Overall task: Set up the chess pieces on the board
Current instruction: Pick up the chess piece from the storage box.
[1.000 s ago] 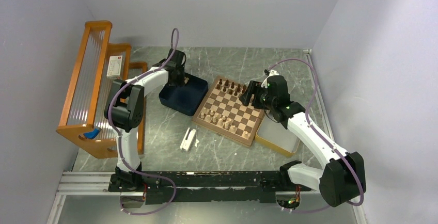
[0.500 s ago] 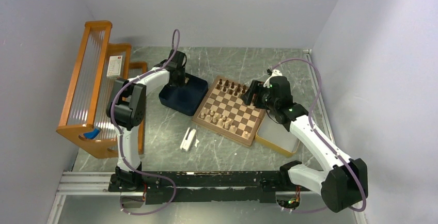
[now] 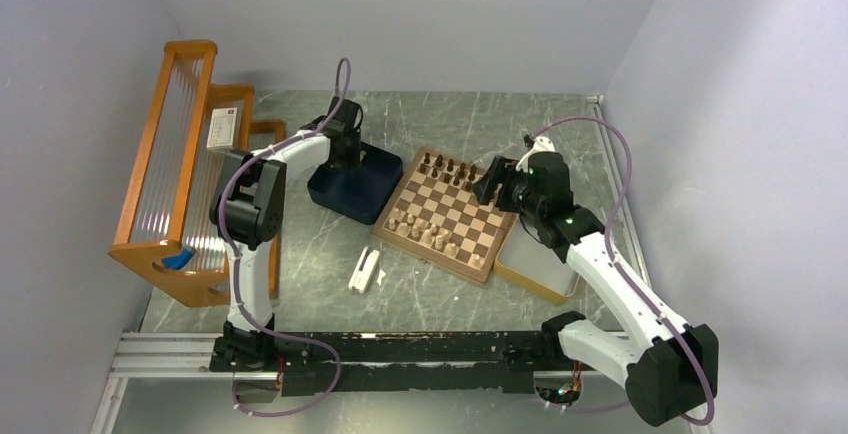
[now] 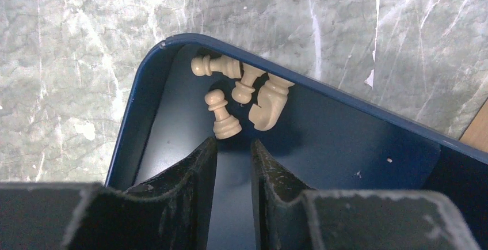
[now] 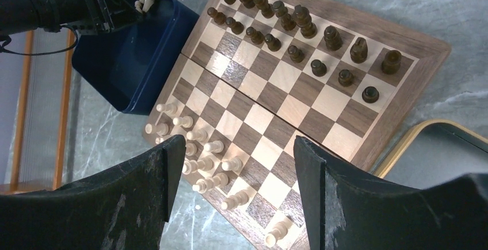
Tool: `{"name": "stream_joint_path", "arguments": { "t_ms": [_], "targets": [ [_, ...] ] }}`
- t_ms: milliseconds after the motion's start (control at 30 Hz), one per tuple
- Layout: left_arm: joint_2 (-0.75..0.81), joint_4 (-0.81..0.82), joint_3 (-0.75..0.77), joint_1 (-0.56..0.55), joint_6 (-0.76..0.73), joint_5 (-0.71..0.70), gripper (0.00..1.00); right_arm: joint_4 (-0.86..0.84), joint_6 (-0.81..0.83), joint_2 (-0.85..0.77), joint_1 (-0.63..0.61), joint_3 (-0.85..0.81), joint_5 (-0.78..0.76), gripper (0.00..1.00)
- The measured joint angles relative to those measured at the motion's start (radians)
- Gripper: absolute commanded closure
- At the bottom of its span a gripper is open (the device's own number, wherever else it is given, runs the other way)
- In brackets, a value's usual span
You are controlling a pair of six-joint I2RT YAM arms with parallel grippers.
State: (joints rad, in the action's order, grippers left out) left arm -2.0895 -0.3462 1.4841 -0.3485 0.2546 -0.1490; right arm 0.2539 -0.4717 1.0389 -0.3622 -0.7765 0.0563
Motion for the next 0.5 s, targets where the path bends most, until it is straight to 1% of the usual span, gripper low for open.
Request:
{"name": "stream_joint_path", "arguments": {
  "t_ms": [233, 500],
  "targets": [
    [-0.010, 0.002, 0.000, 0.000, 0.000, -0.013, 0.63, 0.005, 0.000, -0.030, 0.000, 0.022, -0.004, 0.26],
    [-0.028, 0.001, 0.023, 0.000, 0.000, -0.031, 0.64, 0.009, 0.011, -0.031, 0.000, 0.021, -0.016, 0.26]
  ]
}}
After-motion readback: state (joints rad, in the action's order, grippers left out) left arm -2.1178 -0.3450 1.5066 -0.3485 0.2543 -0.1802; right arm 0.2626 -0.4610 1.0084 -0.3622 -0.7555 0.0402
